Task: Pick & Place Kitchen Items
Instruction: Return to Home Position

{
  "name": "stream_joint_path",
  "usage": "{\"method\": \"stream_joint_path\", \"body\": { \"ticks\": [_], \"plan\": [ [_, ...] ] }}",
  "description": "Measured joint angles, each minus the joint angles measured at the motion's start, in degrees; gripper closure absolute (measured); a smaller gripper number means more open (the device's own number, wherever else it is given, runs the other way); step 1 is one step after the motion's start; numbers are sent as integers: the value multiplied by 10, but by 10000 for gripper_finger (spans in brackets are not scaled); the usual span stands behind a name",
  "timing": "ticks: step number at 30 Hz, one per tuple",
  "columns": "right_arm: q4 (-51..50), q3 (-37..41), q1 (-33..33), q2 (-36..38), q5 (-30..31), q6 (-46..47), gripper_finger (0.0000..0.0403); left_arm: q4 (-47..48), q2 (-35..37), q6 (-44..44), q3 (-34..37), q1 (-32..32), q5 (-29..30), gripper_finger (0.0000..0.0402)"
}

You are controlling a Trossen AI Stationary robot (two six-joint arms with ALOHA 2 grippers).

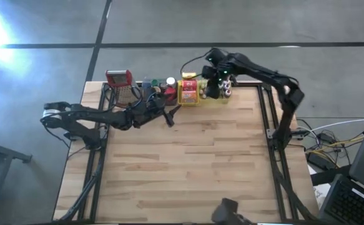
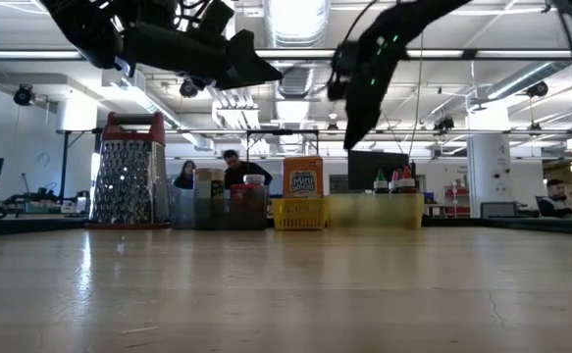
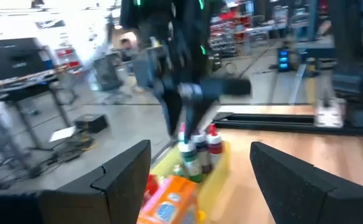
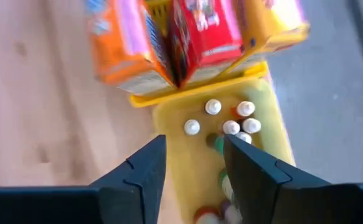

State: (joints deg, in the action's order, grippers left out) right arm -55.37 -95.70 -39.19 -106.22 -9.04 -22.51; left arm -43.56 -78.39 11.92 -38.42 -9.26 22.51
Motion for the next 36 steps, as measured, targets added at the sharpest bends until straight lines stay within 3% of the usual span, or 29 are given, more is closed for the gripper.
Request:
{"method": "stream_joint_path", "body": {
  "ticks": [4, 10, 16, 21, 28, 36],
  "plan": [
    [-27, 18, 17, 89, -3, 27, 269, 36, 23, 0, 2, 0, -55, 122],
    [-29, 104, 54, 260, -45, 58, 330, 140, 123, -42, 3, 2, -133, 137],
    [24, 202, 103, 406, -60, 125, 389, 236, 208, -54, 12, 4, -196, 206],
    [107, 307, 141, 498, -60, 163, 391, 297, 272, -65, 28, 4, -241, 281],
    [244, 478, 156, 594, -60, 191, 394, 248, 348, -65, 126, 4, -289, 362],
    [414, 632, 156, 658, -104, 156, 394, 141, 416, -71, 249, -13, -292, 374]
  ]
}}
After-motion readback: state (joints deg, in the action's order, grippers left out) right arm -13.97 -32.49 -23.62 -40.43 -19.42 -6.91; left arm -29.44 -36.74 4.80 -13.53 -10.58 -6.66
